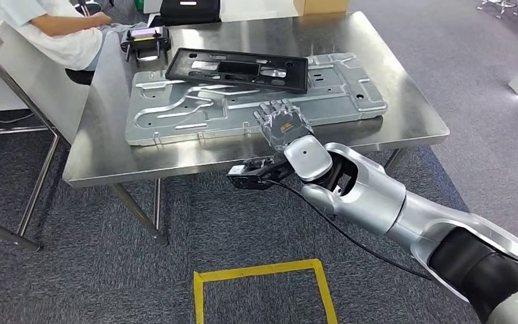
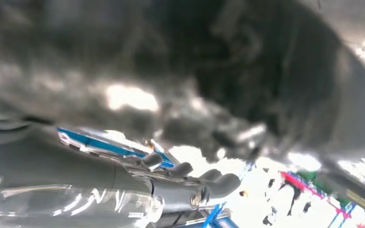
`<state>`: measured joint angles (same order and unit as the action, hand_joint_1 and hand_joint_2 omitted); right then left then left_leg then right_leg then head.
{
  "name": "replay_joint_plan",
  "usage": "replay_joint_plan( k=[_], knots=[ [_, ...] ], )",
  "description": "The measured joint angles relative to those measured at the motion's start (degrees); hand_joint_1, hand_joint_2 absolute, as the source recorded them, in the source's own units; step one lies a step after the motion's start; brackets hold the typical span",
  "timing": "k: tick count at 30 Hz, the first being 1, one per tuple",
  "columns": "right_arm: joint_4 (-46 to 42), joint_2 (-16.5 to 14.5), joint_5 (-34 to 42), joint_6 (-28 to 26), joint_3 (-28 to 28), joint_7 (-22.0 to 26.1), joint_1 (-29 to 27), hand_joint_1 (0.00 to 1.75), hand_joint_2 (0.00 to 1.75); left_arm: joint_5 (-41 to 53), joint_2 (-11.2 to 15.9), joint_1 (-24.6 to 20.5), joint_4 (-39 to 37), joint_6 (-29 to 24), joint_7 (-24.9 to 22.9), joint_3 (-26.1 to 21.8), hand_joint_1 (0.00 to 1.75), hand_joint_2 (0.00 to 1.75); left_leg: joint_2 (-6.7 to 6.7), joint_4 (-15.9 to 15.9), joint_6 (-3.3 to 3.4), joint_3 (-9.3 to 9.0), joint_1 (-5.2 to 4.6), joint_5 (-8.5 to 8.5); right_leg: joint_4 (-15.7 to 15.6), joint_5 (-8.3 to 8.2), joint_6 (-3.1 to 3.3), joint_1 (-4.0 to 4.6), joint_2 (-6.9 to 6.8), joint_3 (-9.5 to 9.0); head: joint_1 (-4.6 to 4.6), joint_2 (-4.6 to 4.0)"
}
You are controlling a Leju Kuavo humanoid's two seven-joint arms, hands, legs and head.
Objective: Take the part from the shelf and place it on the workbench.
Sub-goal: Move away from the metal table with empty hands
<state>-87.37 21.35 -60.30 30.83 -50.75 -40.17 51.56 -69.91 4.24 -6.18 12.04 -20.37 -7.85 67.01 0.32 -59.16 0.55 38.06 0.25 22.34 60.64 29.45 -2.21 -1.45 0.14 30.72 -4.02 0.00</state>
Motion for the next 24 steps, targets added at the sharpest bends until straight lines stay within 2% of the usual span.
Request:
replay_joint_plan(
  k=[2, 3, 4, 5, 7, 8, 9, 10, 11, 12, 14, 15, 16, 18, 19, 20, 22, 23, 24],
  knots=[
    [-0.2, 0.0, 0.0, 0.0, 0.2, 0.0, 0.0, 0.00, 0.00, 0.0, 0.0, 0.2, 0.0, 0.0, 0.0, 0.0, 0.00, 0.00, -0.12, 0.2, -0.73, 0.49, 0.07, -0.98, -0.7, -0.57, 0.87, 0.19, -0.08, 0.56, -0.06, 0.00],
    [-0.2, 0.0, 0.0, 0.0, 0.2, 0.0, 0.0, 0.00, 0.00, 0.0, 0.0, 0.3, 0.0, 0.0, 0.0, 0.0, 0.00, 0.00, -0.17, 0.0, -1.06, 0.90, 0.22, -0.65, -0.8, -1.19, 1.34, 0.15, -0.16, 1.06, -0.04, 0.00],
    [-0.2, -0.1, 0.0, 0.0, 0.2, 0.0, -0.1, 0.00, 0.00, 0.0, -0.1, 0.4, 0.0, 0.0, 0.0, 0.0, 0.00, 0.00, -0.21, -1.0, -1.36, 1.53, 0.36, 0.78, -1.0, -1.89, 1.84, 0.09, -0.27, 1.67, -0.03, 0.00],
    [-0.3, -0.1, 0.0, 0.0, 0.2, 0.0, -0.1, 0.00, 0.00, 0.0, -0.1, 0.5, 0.0, 0.0, 0.0, 0.0, 0.00, 0.00, -0.25, -3.0, -1.62, 2.33, 0.47, 3.22, -1.1, -2.61, 2.26, 0.03, -0.37, 2.39, 0.01, 0.00],
    [-0.3, -0.1, 0.0, 0.0, 0.3, 0.0, -0.1, 0.00, 0.00, 0.0, -0.2, 0.5, 0.0, 0.0, 0.0, 0.0, 0.00, 0.00, -0.25, -9.5, -1.97, 3.93, 0.52, 9.04, -1.1, -3.98, 2.74, 0.17, -0.45, 3.93, 0.03, 0.00],
    [-0.3, -0.1, 0.0, 0.0, 0.3, 0.0, -0.1, 0.00, 0.00, 0.0, -0.2, 0.4, 0.0, 0.0, 0.0, 0.0, 0.00, 0.00, -0.24, -12.7, -2.04, 4.25, 0.53, 10.63, -1.1, -4.67, 2.83, 0.27, -0.44, 4.82, 0.03, 0.00],
    [-0.3, -0.1, 0.0, 0.0, 0.3, 0.0, -0.1, 0.00, 0.00, 0.0, -0.2, 0.3, 0.0, 0.0, 0.1, 0.0, 0.00, 0.00, -0.25, -14.6, -2.03, 3.90, 0.51, 10.87, -1.1, -5.35, 2.86, 0.37, -0.42, 5.73, 0.02, 0.00],
    [-0.3, -0.1, 0.1, 0.1, 0.3, 0.0, -0.2, 0.00, 0.00, 0.0, -0.2, 0.3, 0.0, 0.0, 0.2, 0.0, 0.00, 0.00, -0.25, -14.8, -1.92, 2.72, 0.48, 10.00, -1.0, -6.01, 2.83, 0.43, -0.39, 6.59, 0.04, 0.00],
    [-0.4, -0.1, 0.1, 0.1, 0.3, 0.1, -0.2, 0.00, 0.00, 0.0, -0.2, 0.2, 0.0, 0.0, 0.3, 0.0, 0.00, 0.00, -0.26, -13.2, -1.69, 0.63, 0.41, 8.55, -1.0, -6.64, 2.76, 0.48, -0.37, 7.37, 0.03, 0.00],
    [-0.5, -0.1, 0.1, 0.2, 0.4, 0.1, -0.2, 0.00, 0.00, 0.0, -0.1, 0.1, 0.0, 0.0, 0.4, 0.0, 0.00, 0.00, -0.29, -10.0, -1.34, -2.30, 0.30, 7.46, -1.0, -7.24, 2.66, 0.47, -0.36, 7.99, 0.03, 0.00],
    [-0.9, 0.0, 0.1, 0.3, 0.9, 0.1, -0.2, 0.00, 0.00, 0.0, 0.0, 0.0, 0.0, 0.0, 0.6, 0.0, 0.00, 0.00, -0.34, -2.2, -0.64, -8.11, -0.16, 7.66, -1.0, -8.31, 2.22, 0.48, -0.44, 8.80, 0.01, 0.00],
    [-1.1, 0.0, 0.1, 0.3, 1.1, 0.1, -0.3, 0.00, 0.00, 0.0, 0.1, 0.0, 0.0, 0.0, 0.7, 0.0, 0.00, 0.00, -0.38, 0.4, -0.34, -9.68, -0.44, 8.19, -1.2, -8.89, 1.91, 0.40, -0.54, 8.96, 0.00, 0.00],
    [-1.2, 0.1, 0.0, 0.3, 1.4, 0.1, -0.4, 0.00, 0.00, 0.0, 0.1, -0.1, 0.0, 0.0, 0.7, 0.0, 0.00, 0.00, -0.40, 1.8, -0.09, -10.22, -0.70, 8.44, -1.5, -9.52, 1.54, 0.34, -0.64, 9.02, 0.03, 0.00],
    [-1.5, 0.3, 0.0, 0.4, 1.8, 0.1, -0.8, 0.00, 0.00, 0.0, 0.1, -0.1, 0.0, 0.0, 0.9, 0.0, 0.00, 0.00, -0.26, 2.8, 0.51, -9.68, -0.71, 7.12, -2.2, -10.33, 0.84, 0.33, -0.60, 9.08, 0.08, 0.00],
    [-1.6, 0.4, 0.0, 0.5, 2.0, 0.1, -1.0, 0.00, 0.00, 0.0, 0.1, -0.2, 0.0, 0.0, 0.9, 0.0, 0.00, 0.00, -0.12, 3.3, 0.89, -9.44, -0.55, 6.25, -1.8, -9.40, 0.58, 0.39, -0.48, 9.35, 0.00, 0.00],
    [-1.7, 0.6, 0.0, 0.5, 2.2, 0.1, -1.2, 0.00, 0.00, 0.0, 0.1, -0.2, 0.0, 0.0, 0.9, 0.0, 0.00, 0.00, 0.05, 3.8, 1.26, -9.01, -0.37, 5.28, -0.2, -7.19, 0.40, 0.45, -0.33, 9.91, -0.15, 0.00],
    [-1.9, 0.9, -0.1, 0.8, 2.6, 0.1, -1.5, 0.00, 0.00, 0.0, 0.0, -0.2, 0.0, 0.0, 0.8, 0.0, 0.00, 0.00, 0.25, 3.9, 1.77, -7.56, -0.23, 3.79, 6.4, -0.93, 0.15, 0.39, -0.20, 11.44, -0.42, 0.00],
    [-2.0, 1.1, -0.2, 0.9, 2.8, 0.1, -1.9, 0.00, 0.00, 0.0, 0.0, -0.1, 0.0, 0.0, 0.7, 0.0, 0.00, 0.00, 0.30, 3.7, 1.84, -6.62, -0.23, 3.13, 10.1, 1.12, -0.04, 0.33, -0.20, 11.96, -0.48, 0.00],
    [-2.1, 1.3, -0.3, 0.9, 2.9, 0.1, -2.3, 0.00, 0.00, 0.0, 0.1, -0.1, 0.0, 0.0, 0.7, 0.0, 0.00, 0.00, 0.33, 3.5, 1.80, -5.67, -0.20, 2.56, 12.9, 1.60, -0.26, 0.19, -0.20, 11.96, -0.49, 0.00]
  ],
)
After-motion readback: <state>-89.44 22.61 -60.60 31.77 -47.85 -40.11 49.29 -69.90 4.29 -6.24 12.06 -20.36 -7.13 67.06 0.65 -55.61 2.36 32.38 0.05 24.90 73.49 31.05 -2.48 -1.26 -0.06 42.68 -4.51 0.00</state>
